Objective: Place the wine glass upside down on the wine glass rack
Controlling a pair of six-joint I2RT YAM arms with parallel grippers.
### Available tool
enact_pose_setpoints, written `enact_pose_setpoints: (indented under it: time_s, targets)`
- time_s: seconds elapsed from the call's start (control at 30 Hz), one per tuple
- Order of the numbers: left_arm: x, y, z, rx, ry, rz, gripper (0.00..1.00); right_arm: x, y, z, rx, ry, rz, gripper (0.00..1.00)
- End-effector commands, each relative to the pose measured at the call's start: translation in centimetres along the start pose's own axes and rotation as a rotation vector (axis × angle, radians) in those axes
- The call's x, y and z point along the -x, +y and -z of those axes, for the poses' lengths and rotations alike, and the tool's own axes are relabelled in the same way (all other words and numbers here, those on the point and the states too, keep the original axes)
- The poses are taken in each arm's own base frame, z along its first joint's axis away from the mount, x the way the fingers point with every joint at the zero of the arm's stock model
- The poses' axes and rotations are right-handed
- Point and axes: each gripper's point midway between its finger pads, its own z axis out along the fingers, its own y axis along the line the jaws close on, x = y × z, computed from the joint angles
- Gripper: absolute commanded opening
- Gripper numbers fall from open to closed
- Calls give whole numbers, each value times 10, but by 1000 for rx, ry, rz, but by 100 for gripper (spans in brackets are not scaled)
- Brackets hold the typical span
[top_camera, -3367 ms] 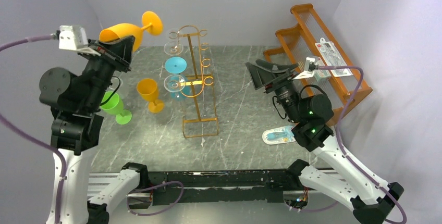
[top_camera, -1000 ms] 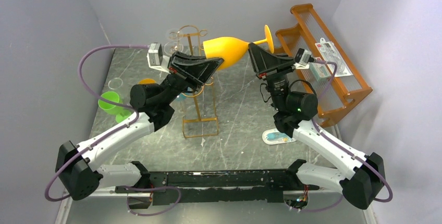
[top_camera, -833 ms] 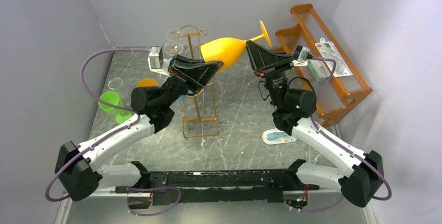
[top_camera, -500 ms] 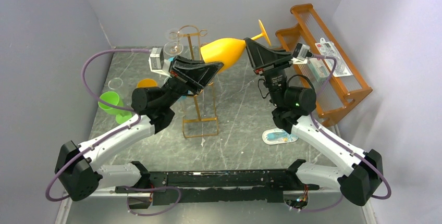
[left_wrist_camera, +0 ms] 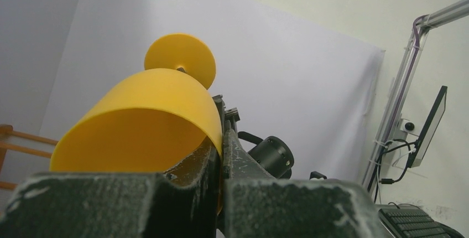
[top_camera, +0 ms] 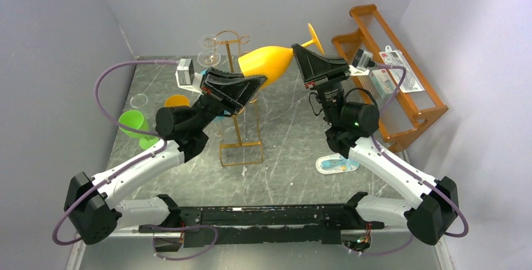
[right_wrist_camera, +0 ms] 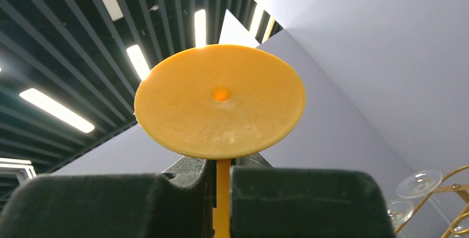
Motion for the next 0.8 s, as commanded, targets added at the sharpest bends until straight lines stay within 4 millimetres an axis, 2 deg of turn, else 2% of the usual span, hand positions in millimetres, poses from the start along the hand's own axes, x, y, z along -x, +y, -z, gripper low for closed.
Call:
enact_pose_setpoints:
  time_s: [0.0,0.13,0.27,0.33,0.4,0.5,0.63,0.77]
  targets:
    - [17,-20,4,-64,-74,-34,14,-3,17,-3,57,32,23,0]
    - [19,-13,7,15,-52,-32,36,-3,-1,-8,-62,53,91,0]
    - [17,-4,9,117,35,-68,56,7,-17,-6,-168,44,169,0]
    - [16,3,14,185,88,-102,64,14,-17,-6,-193,31,216,0]
    - [13,20,26,309,155,-145,69,21,-21,-5,-226,22,273,0]
    - [25,35,44,464,211,-247,76,26,-31,-6,-275,33,390,0]
    - [48,36,64,580,331,-425,79,31,-46,-9,-291,57,629,0]
    - [83,36,88,721,361,-556,81,35,-74,-14,-351,91,849,0]
